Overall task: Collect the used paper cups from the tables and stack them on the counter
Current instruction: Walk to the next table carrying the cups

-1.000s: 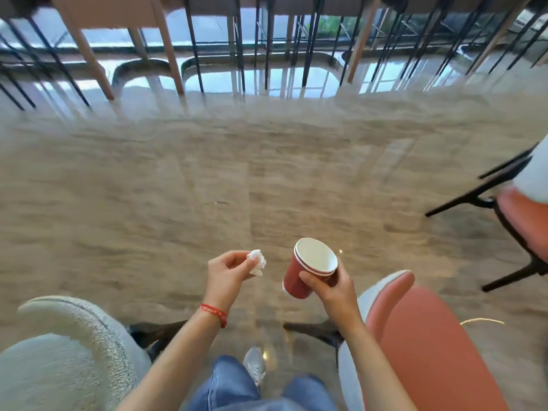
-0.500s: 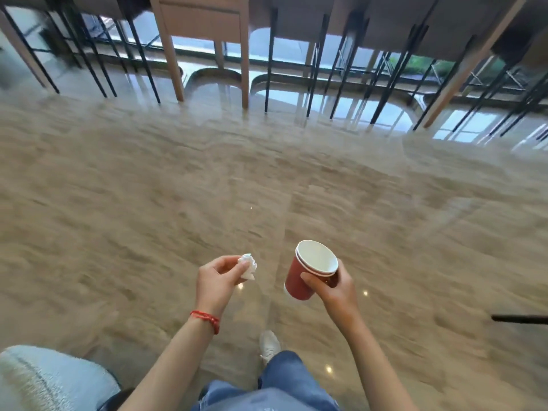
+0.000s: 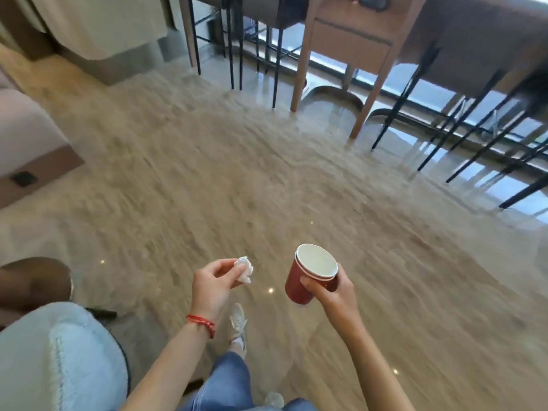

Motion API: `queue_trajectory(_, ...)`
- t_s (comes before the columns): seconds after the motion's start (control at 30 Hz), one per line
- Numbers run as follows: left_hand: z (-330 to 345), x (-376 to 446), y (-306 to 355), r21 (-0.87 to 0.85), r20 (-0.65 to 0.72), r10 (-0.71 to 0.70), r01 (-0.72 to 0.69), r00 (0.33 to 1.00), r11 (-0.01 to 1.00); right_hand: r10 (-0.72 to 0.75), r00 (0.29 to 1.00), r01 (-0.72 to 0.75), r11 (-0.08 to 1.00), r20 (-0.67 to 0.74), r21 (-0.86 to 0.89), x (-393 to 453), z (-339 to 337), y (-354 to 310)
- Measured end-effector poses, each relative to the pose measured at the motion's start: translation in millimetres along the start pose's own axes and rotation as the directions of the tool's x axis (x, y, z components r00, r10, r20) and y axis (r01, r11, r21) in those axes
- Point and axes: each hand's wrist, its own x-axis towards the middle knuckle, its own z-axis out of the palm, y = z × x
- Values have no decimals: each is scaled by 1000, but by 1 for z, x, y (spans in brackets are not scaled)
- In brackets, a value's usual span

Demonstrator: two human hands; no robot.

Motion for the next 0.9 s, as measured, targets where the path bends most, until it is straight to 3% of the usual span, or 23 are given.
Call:
queue_trajectory(0.43, -94, 175, 93, -84, -274, 69, -95, 959, 992, -19, 936, 35, 999, 351, -39, 186, 188, -71)
queue_trajectory(0.9, -204, 309, 157, -170, -621, 41, -185, 783, 968, 9, 745, 89, 990, 667, -113, 341, 384, -122)
